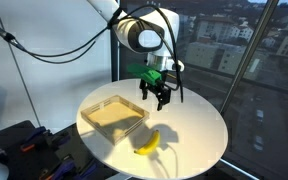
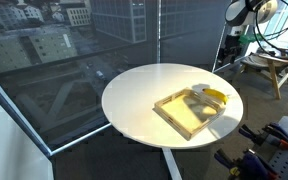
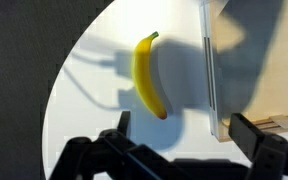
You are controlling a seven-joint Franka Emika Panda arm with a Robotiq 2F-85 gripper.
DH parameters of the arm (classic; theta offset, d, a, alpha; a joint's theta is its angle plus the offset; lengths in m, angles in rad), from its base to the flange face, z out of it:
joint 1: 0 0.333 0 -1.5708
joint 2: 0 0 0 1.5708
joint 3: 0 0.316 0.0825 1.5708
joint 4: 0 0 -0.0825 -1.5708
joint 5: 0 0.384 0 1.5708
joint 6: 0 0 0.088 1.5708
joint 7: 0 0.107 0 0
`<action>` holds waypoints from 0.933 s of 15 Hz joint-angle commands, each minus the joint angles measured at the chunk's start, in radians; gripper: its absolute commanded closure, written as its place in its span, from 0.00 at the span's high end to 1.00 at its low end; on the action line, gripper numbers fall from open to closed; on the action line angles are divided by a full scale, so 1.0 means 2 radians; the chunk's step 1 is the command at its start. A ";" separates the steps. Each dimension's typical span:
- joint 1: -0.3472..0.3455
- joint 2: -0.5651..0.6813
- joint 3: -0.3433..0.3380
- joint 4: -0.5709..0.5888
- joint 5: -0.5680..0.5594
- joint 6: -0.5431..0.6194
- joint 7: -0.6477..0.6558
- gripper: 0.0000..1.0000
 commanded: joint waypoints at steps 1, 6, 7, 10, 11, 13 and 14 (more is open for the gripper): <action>-0.005 0.005 0.008 0.003 0.001 0.010 0.002 1.00; -0.006 0.019 0.011 0.010 0.003 0.021 0.004 1.00; -0.007 0.023 0.011 0.012 0.004 0.024 0.005 1.00; -0.008 0.033 0.012 0.016 0.004 0.031 0.006 1.00; -0.008 0.036 0.012 0.017 0.004 0.034 0.006 1.00; -0.009 0.044 0.013 0.019 0.005 0.042 0.007 1.00; -0.010 0.048 0.013 0.021 0.006 0.046 0.007 1.00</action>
